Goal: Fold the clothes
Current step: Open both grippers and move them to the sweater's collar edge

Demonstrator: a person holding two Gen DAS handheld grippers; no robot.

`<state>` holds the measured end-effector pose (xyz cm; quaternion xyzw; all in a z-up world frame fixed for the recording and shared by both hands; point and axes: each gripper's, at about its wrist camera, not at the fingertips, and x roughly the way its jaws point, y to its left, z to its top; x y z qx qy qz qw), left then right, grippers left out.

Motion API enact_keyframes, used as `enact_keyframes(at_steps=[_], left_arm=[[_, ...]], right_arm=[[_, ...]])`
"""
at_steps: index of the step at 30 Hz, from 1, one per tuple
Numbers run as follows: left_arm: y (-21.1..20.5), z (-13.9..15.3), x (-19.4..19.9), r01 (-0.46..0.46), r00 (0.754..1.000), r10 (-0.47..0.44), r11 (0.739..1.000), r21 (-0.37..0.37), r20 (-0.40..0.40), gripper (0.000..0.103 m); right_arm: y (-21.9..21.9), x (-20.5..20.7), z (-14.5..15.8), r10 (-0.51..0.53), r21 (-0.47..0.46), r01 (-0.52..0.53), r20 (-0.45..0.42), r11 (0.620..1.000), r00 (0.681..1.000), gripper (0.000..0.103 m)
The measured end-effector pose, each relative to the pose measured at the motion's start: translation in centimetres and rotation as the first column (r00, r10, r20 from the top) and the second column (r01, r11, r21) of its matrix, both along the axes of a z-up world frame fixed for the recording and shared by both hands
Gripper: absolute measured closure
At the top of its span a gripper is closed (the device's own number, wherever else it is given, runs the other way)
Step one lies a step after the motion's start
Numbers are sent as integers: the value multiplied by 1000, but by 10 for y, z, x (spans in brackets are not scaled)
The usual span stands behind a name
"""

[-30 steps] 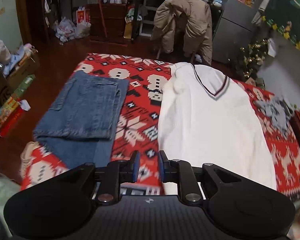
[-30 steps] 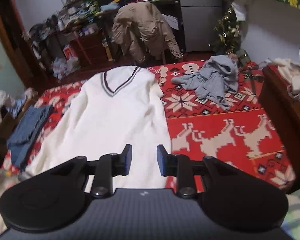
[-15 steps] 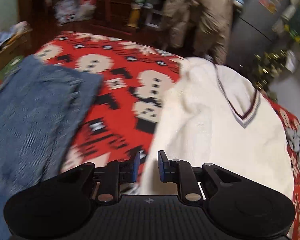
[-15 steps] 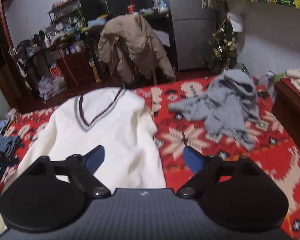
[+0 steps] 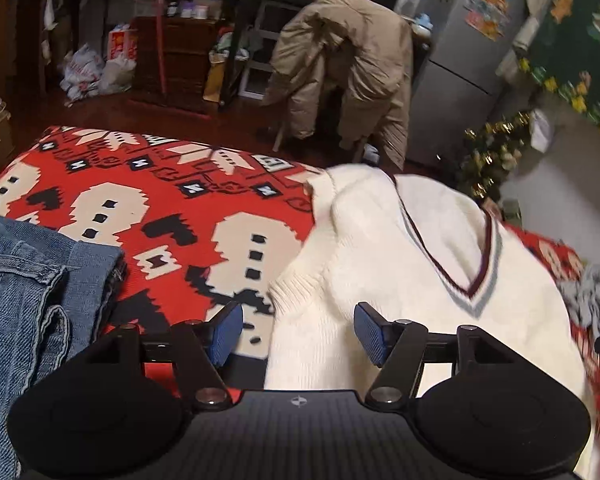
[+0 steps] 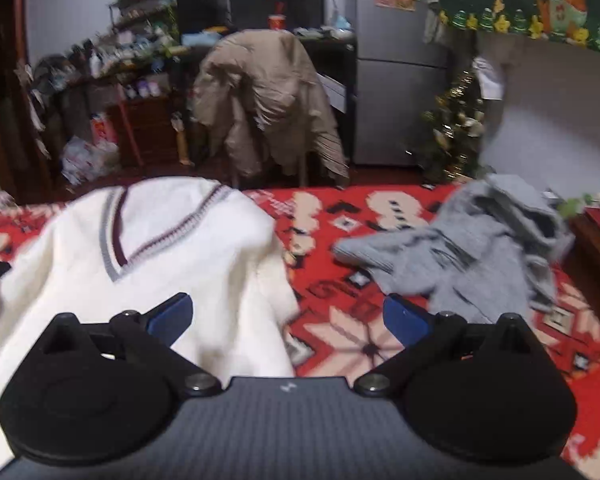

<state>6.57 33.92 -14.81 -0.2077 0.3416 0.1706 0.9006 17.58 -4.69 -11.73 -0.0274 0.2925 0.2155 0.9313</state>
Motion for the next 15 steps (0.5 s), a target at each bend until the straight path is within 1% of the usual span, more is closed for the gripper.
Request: enact_keyframes(at_steps=[2,3,4,5,6,8,10,11,12,13,14,15], left_arm=[[2,-2,1,-10,1000,10,1000,18,6,52],[2,-4,1,-12,1000,12,1000,26,8,54],[2,-5,1,-14,1000,14,999,34,10,60],[3,-7,1,-16,1000,16,999,43,12,65],[3,-9,2,-17,1000,16,999,41,12,66],[4,-13,5,-11,1000,11,999,38,8,66],[0,-13,7,4,1000,-4,998,55,0,66],[-2,-12,8,19,1000,-19,998,58,-2,66],[-5,-12,9,31,999,-31,997,72,-10,66],[-9,-13,11,41,999,-39,995,94,-21,68],[-13,-13,12,50,998,-46,992,117,-33,74],[-17,-13,13,59,998,-53,988,141,-45,79]], right_arm=[[2,7,-2,-2,54,2,0,999,1000,1],[3,12,-4,-13,59,14,-13,998,1000,6],[4,16,-6,-24,54,26,-29,998,999,12],[6,21,-10,-33,50,35,-48,998,998,23],[6,25,-13,-37,46,41,-71,998,997,32],[6,32,-21,-42,42,47,-114,998,993,41],[6,36,-30,-38,47,46,-149,998,988,44],[6,36,-33,-35,49,43,-158,998,987,51],[7,36,-36,-37,46,44,-157,998,987,67],[9,35,-38,-38,43,45,-156,998,987,77],[10,35,-41,-40,39,47,-155,998,987,87],[13,34,-42,-43,27,48,-146,999,988,89]])
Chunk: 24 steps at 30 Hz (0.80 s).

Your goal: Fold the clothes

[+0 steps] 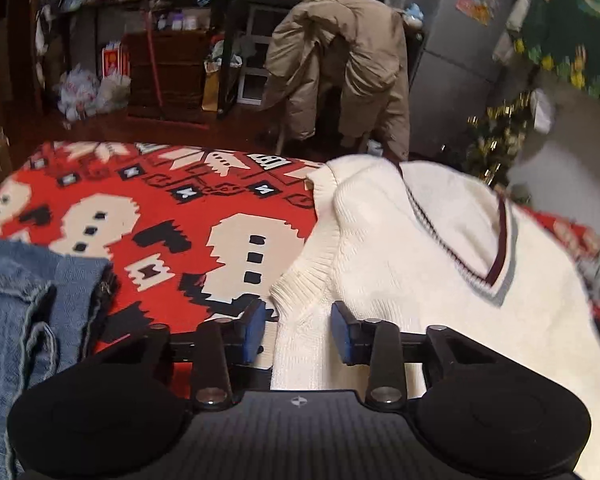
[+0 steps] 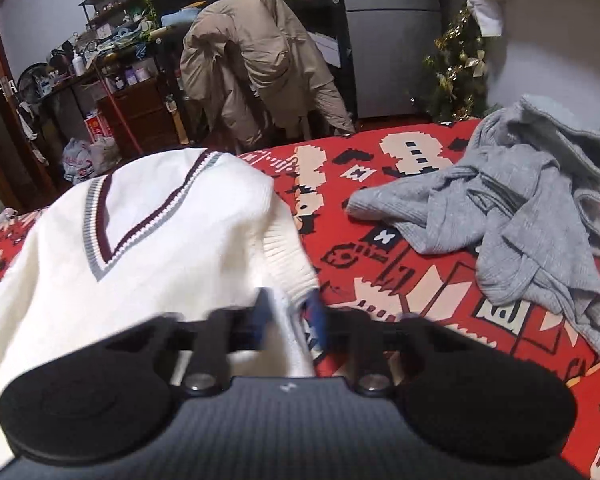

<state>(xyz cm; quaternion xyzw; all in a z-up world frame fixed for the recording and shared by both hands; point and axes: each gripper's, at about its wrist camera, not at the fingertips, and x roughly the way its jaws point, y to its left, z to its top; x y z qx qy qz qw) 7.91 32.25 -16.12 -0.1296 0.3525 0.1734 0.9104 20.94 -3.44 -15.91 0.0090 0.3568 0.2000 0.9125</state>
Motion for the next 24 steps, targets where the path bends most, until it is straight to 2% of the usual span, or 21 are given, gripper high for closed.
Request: enact_keyframes(at_steps=[2,6,8,10,13,15,18,24], left_arm=[[-7,0,1,12,1000,-11,999,44,-15,93],[-8,11,-5,-41,999,42,990,138,-6,96],[-1,21,-11,-70,998,70,985,158,8,96],[8,25,-16,-92,996,92,985,145,8,96],[17,7,-13,-111,992,117,987,118,-52,96],[15,2,-11,-110,991,119,986,128,-68,96],[13,12,-13,-111,993,116,986,125,-38,96],[12,34,-46,-121,993,121,992,24,8,96]], right_arm=[[7,-4,1,-2,-51,4,37,999,999,95],[9,-9,9,-30,-112,42,107,993,994,99],[5,-9,16,-53,-124,69,135,990,989,99],[1,-8,21,-76,-118,92,136,989,988,100],[0,-7,15,-63,-146,77,99,986,993,99],[-1,-8,10,-67,-148,79,89,986,994,99],[-4,-10,12,-74,-135,87,96,987,993,99],[-16,-31,46,-94,-65,100,93,993,991,100]])
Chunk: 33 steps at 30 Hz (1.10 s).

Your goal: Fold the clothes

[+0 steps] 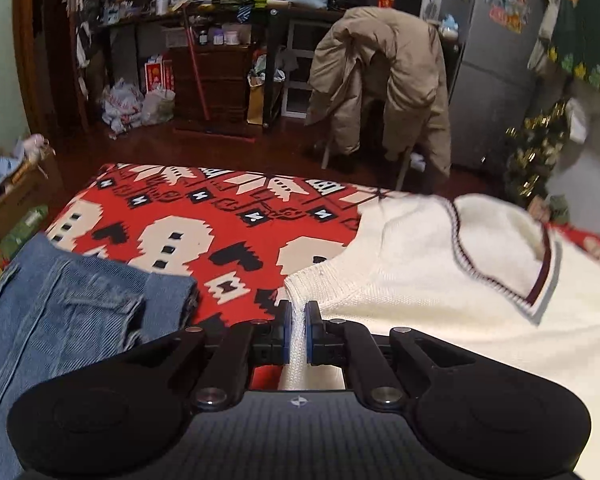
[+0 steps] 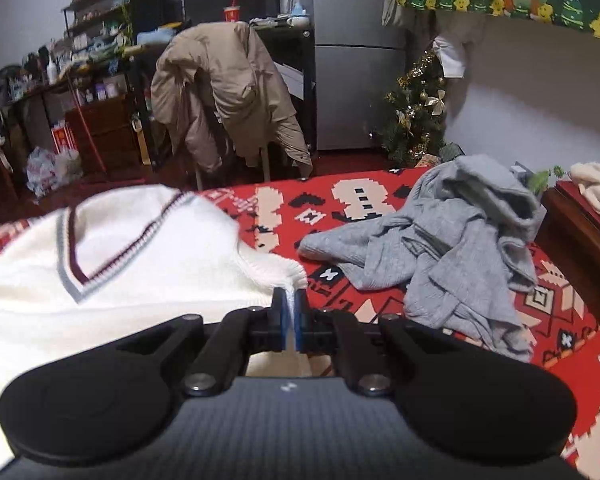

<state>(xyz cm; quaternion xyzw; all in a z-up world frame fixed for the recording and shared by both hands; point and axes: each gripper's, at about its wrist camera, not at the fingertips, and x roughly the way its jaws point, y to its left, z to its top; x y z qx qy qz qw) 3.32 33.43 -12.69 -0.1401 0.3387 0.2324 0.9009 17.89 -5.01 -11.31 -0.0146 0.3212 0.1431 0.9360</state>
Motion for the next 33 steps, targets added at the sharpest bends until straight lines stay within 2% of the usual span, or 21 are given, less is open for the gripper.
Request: enact_keyframes(at_steps=[3,6,10,12,14,15,16,17,19,20,23,25,29,31,33], left_arm=[[-5,10,-26,4,1000,-4,999,-40,5,96],[-15,6,-58,14,999,-18,997,-81,-50,96],[-27,-3,-98,23,992,-40,990,-139,-122,96],[-33,-8,-118,24,987,-50,985,-169,-152,96],[-36,-5,-125,37,987,-64,984,-177,-146,95],[-37,-2,-125,36,989,-60,986,-165,-139,93],[-38,1,-126,30,990,-49,989,-145,-130,87],[-39,4,-126,23,992,-38,992,-124,-122,75],[-38,9,-128,9,996,-19,995,-100,-93,60],[-36,13,-130,3,998,-10,994,-106,-66,60],[-22,23,-124,-27,1000,28,993,-117,6,60],[-13,28,-112,-30,999,35,992,-124,37,60],[-2,24,-54,36,999,-33,991,-131,23,60],[1,13,-21,62,998,-64,991,-115,-14,62],[5,-3,5,89,995,-95,986,-138,-43,74]], right_arm=[[-12,-20,18,-2,6,2,-7,1000,1000,100],[-27,-47,28,13,2,-13,-45,1000,999,99],[-52,-90,18,38,-6,-40,-177,999,984,99],[-62,-112,11,35,-41,-46,-233,998,972,103],[-69,-130,10,15,-106,-42,-249,993,968,103],[-74,-136,10,8,-112,-37,-253,993,967,103],[-81,-139,12,7,-81,-29,-257,996,966,103],[-87,-142,14,7,-50,-21,-261,999,965,103],[-95,-141,22,17,16,-14,-238,1000,971,100],[-97,-140,27,23,50,-13,-220,999,975,95],[-93,-131,37,60,117,-41,-164,992,985,81],[-86,-117,38,73,141,-53,-140,989,987,78],[-67,-80,28,94,202,-65,-140,977,986,67],[-54,-60,20,106,213,-74,-143,974,984,67],[-40,-41,11,114,195,-85,-140,977,984,67]])
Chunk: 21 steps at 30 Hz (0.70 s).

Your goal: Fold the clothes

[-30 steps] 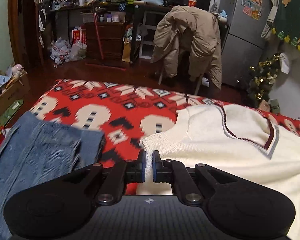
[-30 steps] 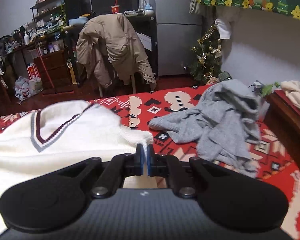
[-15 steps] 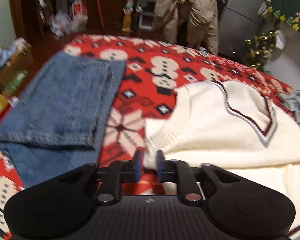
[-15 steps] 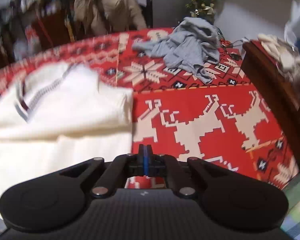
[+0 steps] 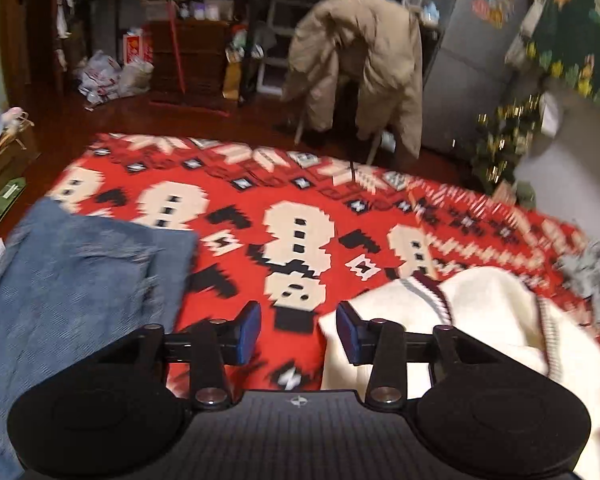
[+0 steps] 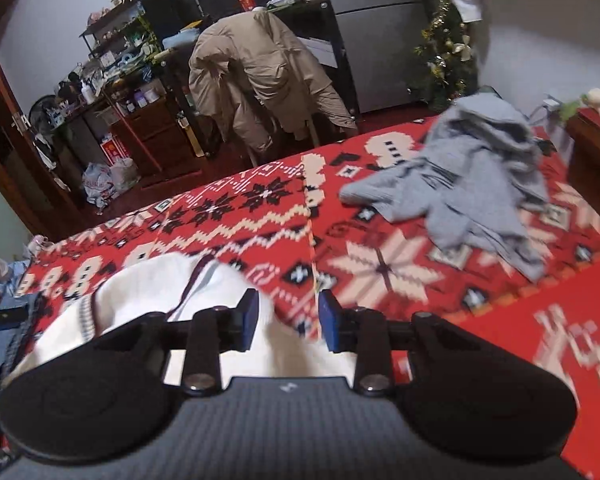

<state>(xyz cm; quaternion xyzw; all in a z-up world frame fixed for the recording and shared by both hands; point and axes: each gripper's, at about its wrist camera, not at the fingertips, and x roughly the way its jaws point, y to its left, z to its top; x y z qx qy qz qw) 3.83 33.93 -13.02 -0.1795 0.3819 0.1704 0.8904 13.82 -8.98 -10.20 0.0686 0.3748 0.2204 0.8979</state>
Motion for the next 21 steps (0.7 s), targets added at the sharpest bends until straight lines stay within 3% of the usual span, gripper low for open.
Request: enact_keyframes(at_steps=[3,8,13,15,17,21], left_arm=[[0,-21,17,46,999,-46,998,-33,-14,73],[-9,-26,23,127,992,-127,992,-22,3,69],[-22,-26,26,155,987,-153,987,43,-42,69],[-27,-25,25,174,984,-171,982,67,-50,69],[-32,-25,24,195,980,-191,977,85,-60,74],[-37,-24,23,220,974,-214,971,92,-77,69]], right_arm=[[14,21,-14,28,-14,-28,3,1000,1000,67],[28,46,-42,47,-6,-47,-11,999,999,67],[52,38,-42,141,-61,-138,38,989,989,67],[65,26,-39,201,-106,-195,56,975,978,74],[82,13,-37,286,-165,-271,78,948,955,74],[106,-10,-43,406,-211,-389,44,897,913,74]])
